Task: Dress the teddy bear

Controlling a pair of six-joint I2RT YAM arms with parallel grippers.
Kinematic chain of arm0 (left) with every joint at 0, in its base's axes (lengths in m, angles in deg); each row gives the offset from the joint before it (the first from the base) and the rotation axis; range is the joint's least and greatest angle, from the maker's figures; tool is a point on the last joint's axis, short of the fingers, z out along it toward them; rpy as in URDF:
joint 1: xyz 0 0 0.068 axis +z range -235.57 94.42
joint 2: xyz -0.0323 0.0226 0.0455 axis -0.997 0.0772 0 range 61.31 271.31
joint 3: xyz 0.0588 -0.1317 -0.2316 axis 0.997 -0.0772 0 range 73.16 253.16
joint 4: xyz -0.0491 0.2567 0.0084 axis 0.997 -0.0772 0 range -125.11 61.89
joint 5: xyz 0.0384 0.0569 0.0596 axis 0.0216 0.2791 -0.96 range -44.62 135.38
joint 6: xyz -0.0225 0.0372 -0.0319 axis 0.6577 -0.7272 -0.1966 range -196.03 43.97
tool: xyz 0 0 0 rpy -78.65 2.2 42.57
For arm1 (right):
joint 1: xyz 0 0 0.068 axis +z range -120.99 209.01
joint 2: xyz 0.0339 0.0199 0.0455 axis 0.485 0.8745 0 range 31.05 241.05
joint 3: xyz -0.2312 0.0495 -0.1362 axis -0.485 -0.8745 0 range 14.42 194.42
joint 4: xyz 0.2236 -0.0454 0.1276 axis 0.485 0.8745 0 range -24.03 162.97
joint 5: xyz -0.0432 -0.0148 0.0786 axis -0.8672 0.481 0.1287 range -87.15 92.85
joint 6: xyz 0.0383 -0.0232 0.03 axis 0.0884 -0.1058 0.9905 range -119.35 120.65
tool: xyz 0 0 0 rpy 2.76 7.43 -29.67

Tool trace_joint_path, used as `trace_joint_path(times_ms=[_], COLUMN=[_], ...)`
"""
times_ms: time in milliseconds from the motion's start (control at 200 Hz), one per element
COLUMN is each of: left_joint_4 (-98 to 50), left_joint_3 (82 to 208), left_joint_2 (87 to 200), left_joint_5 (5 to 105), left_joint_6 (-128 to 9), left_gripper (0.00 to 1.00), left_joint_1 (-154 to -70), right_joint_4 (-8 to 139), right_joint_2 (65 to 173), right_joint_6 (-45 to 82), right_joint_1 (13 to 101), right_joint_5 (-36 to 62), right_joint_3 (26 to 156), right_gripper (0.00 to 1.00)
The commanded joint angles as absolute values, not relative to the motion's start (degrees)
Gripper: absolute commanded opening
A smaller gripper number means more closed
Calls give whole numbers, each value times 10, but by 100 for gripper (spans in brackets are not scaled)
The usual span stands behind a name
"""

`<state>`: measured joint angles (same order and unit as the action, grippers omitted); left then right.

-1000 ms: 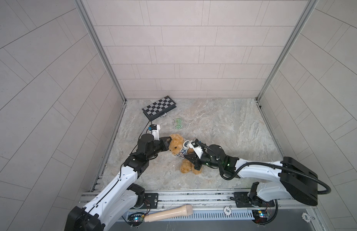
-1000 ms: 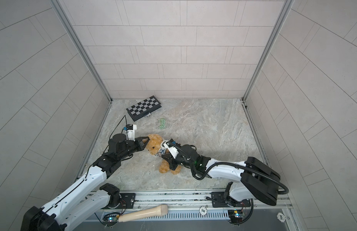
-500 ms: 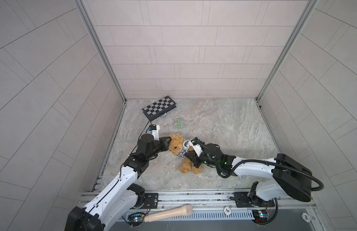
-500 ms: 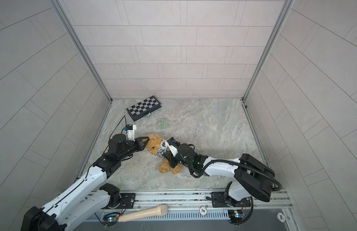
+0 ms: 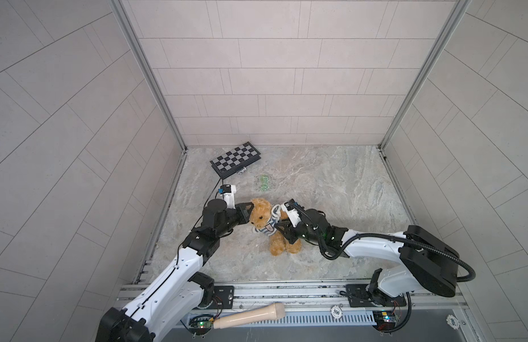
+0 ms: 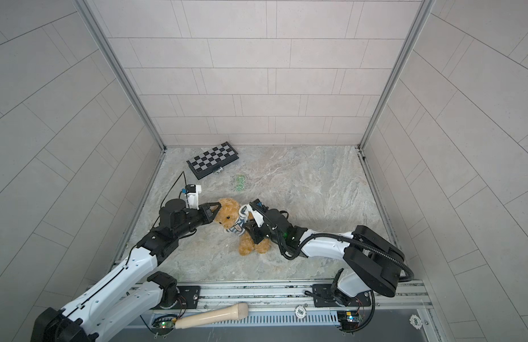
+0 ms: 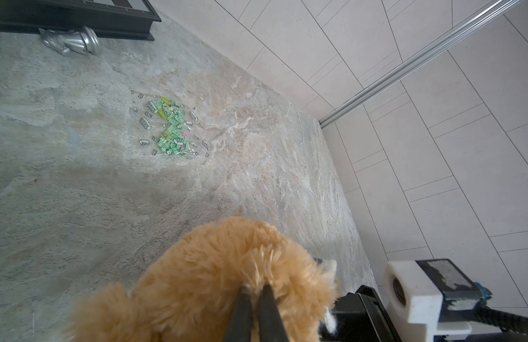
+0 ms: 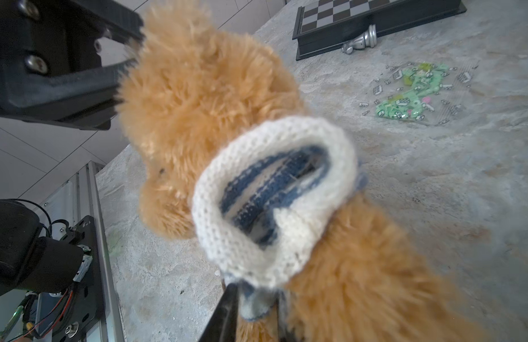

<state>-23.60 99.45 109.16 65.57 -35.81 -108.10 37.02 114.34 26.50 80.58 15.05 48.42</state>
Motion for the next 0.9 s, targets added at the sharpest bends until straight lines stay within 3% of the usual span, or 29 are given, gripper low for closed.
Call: trace_joint_path(times_ms=[0, 426, 556, 896], left_joint_4=[-222, -224, -226, -228], left_joint_3=[984, 987, 987, 985], left_joint_2=[1080, 1076, 1073, 1068], left_joint_5=[670, 673, 674, 675], left_joint_6=[-360, -361, -361, -363], left_gripper=[0, 0, 0, 0], left_joint_1=[-1080, -1080, -1080, -1080], right_joint_4=[364, 366, 358, 349], right_joint_2=[1150, 1133, 1137, 1142], right_joint_6=[283, 293, 292, 289], right_joint_1=[799, 795, 795, 790], right_joint_5=[130, 103, 108, 122], right_joint_3=[495, 476, 482, 493], right_gripper=[26, 33, 29, 6])
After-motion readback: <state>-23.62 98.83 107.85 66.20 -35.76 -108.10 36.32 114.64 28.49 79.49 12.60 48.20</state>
